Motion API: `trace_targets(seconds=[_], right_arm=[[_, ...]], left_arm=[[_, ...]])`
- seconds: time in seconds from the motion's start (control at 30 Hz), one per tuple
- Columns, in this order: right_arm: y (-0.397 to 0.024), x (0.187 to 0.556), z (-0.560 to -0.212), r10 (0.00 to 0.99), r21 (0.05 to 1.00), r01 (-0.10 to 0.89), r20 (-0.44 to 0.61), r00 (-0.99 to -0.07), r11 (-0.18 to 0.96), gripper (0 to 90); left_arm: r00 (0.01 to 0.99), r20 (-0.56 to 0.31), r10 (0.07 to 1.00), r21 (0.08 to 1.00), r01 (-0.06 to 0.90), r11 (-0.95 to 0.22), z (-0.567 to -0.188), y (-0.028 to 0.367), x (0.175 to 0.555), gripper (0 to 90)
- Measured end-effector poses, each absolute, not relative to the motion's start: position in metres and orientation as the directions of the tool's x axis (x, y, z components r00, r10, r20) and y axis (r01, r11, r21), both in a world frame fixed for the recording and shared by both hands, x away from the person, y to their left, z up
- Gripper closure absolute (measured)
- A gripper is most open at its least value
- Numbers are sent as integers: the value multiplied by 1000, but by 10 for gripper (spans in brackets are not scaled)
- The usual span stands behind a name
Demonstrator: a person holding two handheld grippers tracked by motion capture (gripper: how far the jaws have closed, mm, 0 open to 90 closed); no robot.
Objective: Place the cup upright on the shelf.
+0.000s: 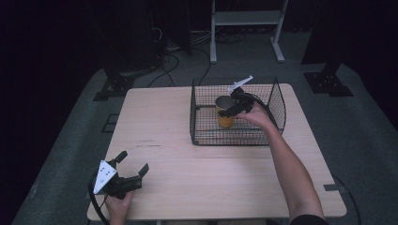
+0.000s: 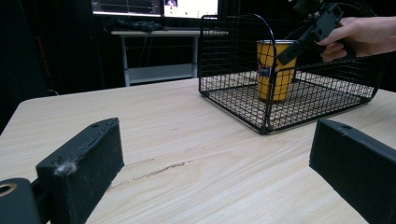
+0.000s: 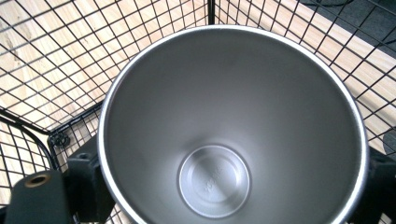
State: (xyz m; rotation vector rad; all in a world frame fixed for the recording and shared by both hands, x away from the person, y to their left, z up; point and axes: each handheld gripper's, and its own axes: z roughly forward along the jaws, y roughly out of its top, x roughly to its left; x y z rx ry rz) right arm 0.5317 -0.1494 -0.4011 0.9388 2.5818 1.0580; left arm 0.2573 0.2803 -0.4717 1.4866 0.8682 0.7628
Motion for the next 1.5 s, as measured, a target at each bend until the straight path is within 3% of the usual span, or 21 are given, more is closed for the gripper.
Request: trace_targets(seconds=[1.5], right_arm=[[-147,525,-392,628,709,447,6,-778,546,20]], left_arm=[[506,-19,862,995,91,-32,-472,279,257,22]])
